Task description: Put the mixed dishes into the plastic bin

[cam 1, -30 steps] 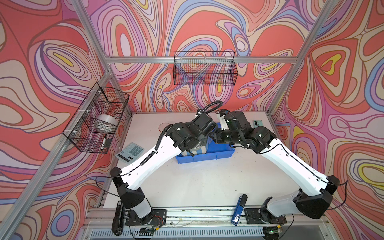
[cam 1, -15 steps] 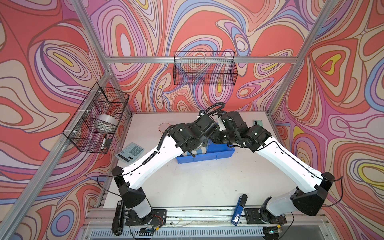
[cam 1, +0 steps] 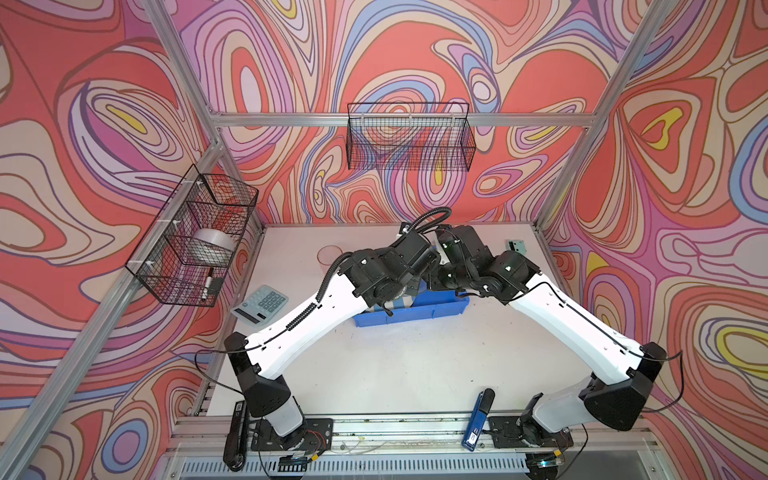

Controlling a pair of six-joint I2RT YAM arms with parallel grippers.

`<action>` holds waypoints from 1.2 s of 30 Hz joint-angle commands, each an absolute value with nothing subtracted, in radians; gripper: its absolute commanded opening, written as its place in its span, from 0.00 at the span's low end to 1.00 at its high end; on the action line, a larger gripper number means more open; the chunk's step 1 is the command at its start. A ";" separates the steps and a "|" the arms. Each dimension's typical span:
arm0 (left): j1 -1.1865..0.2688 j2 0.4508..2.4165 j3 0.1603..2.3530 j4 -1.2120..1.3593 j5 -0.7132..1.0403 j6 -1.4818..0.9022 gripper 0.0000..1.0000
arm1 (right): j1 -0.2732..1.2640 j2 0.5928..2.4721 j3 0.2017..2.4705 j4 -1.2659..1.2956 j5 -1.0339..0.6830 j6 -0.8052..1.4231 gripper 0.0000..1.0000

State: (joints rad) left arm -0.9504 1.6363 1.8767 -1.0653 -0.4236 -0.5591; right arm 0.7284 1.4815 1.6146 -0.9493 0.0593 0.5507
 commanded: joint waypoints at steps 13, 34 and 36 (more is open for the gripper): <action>-0.960 1.389 1.682 -1.049 -0.230 -0.734 0.45 | 0.718 1.438 1.645 -0.999 0.148 0.539 0.00; -0.775 1.032 1.362 -1.140 -0.205 -0.709 0.83 | 0.434 1.671 1.771 -1.029 0.157 0.322 0.00; -0.772 1.031 1.362 -1.154 -0.216 -0.709 0.84 | 0.415 1.725 1.798 -1.019 0.157 0.312 0.00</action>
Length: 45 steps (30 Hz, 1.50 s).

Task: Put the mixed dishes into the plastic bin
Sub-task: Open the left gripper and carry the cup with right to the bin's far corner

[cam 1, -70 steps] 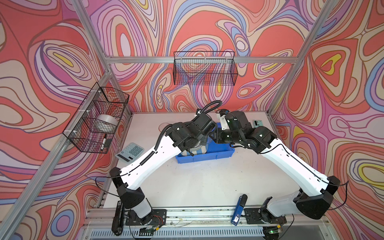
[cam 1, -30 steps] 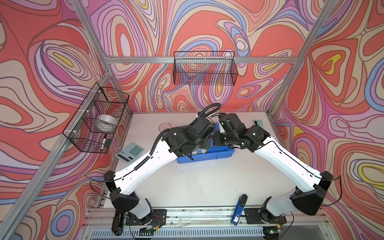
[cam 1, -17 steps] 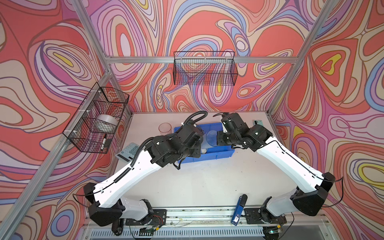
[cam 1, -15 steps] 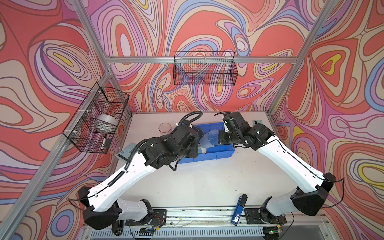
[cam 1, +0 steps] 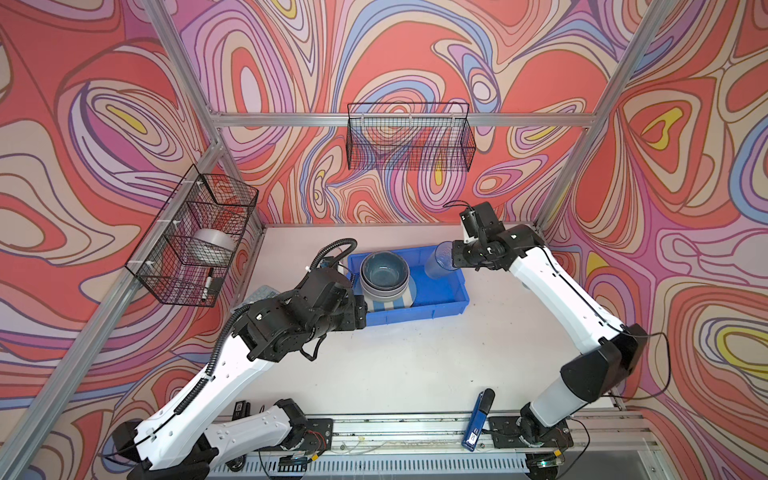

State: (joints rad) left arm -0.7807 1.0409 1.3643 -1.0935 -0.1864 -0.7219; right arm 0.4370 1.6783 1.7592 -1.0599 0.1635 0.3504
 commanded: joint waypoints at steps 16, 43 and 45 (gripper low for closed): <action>-0.762 0.987 1.305 -1.167 -0.230 -0.732 0.83 | 0.350 2.074 2.033 -1.031 0.195 0.258 0.00; -0.760 0.971 1.274 -1.170 -0.215 -0.745 0.82 | 0.342 2.215 2.158 -1.054 0.236 0.241 0.12; -0.761 0.972 1.269 -1.169 -0.219 -0.748 0.81 | 0.342 2.214 2.164 -1.054 0.237 0.242 0.16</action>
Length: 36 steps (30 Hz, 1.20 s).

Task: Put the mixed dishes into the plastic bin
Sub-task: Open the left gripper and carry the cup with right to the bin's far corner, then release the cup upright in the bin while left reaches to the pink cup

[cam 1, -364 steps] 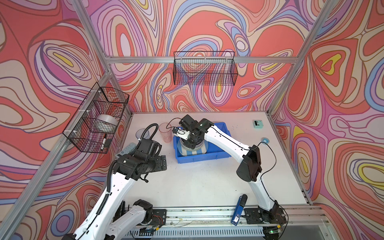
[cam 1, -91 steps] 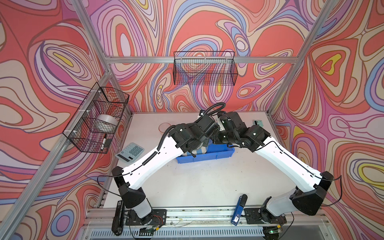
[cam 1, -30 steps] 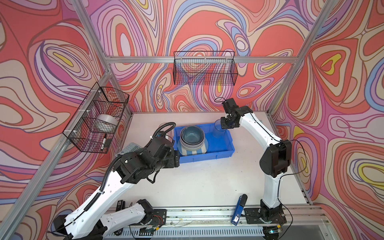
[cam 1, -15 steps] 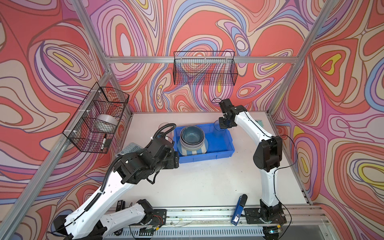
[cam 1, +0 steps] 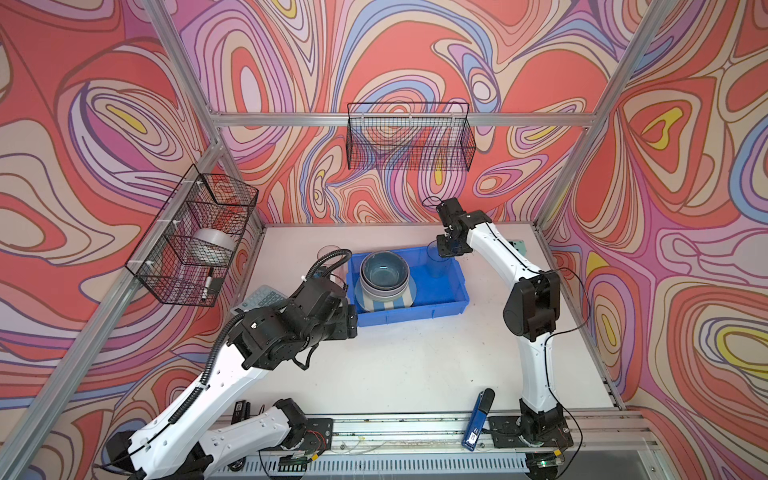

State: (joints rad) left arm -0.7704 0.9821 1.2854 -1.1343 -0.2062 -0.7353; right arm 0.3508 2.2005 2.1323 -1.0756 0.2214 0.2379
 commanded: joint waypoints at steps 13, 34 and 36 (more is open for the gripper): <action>-0.700 1.023 1.262 -1.147 -0.201 -0.739 0.81 | 0.344 2.116 2.173 -1.085 0.213 0.231 0.43; -0.172 1.362 1.444 -1.006 0.031 -0.467 0.56 | 0.475 1.582 1.667 -0.928 -0.160 0.279 0.64; -0.153 1.407 1.463 -0.973 0.015 -0.453 0.56 | 0.500 1.537 1.595 -0.874 -0.185 0.290 0.64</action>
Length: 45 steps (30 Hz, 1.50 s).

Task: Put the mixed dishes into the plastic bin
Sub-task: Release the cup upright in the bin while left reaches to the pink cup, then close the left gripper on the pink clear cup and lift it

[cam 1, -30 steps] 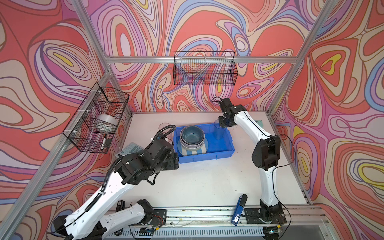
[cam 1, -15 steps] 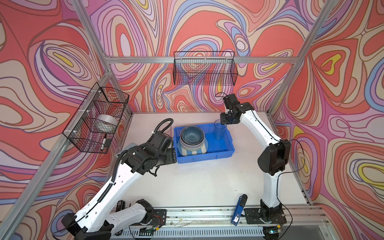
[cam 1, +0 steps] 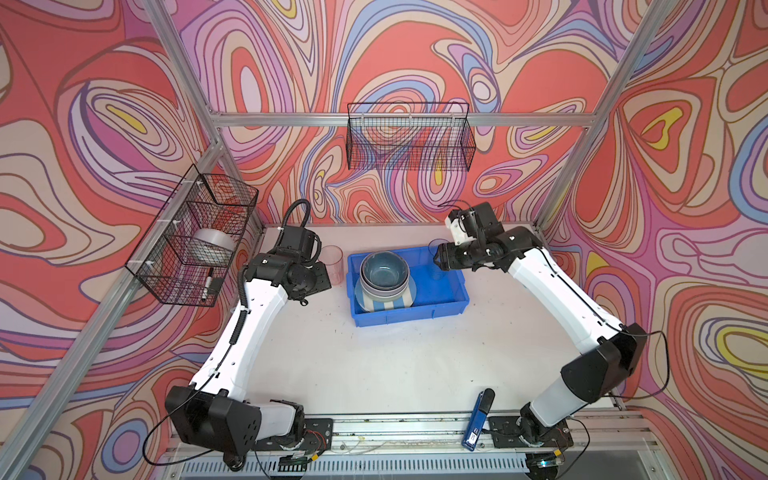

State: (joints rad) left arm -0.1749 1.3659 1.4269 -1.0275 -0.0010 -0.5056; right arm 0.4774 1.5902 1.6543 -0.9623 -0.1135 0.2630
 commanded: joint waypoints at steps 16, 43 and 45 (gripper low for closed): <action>-0.079 1.854 1.767 -0.964 -0.043 -0.385 0.43 | 0.568 1.254 1.302 -0.732 -0.209 0.373 0.62; -0.064 2.055 1.934 -1.111 -0.011 -0.357 0.07 | 0.568 1.134 1.207 -0.740 -0.190 0.410 0.61; -0.064 2.042 1.928 -1.116 -0.020 -0.359 0.04 | 0.568 1.132 1.206 -0.735 -0.196 0.411 0.60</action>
State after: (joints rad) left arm -0.0711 2.0613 1.9198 -1.0660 -0.0162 -0.3691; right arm 0.5652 1.1412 1.2171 -0.7532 -0.1955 0.4015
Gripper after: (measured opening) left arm 0.074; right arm 0.608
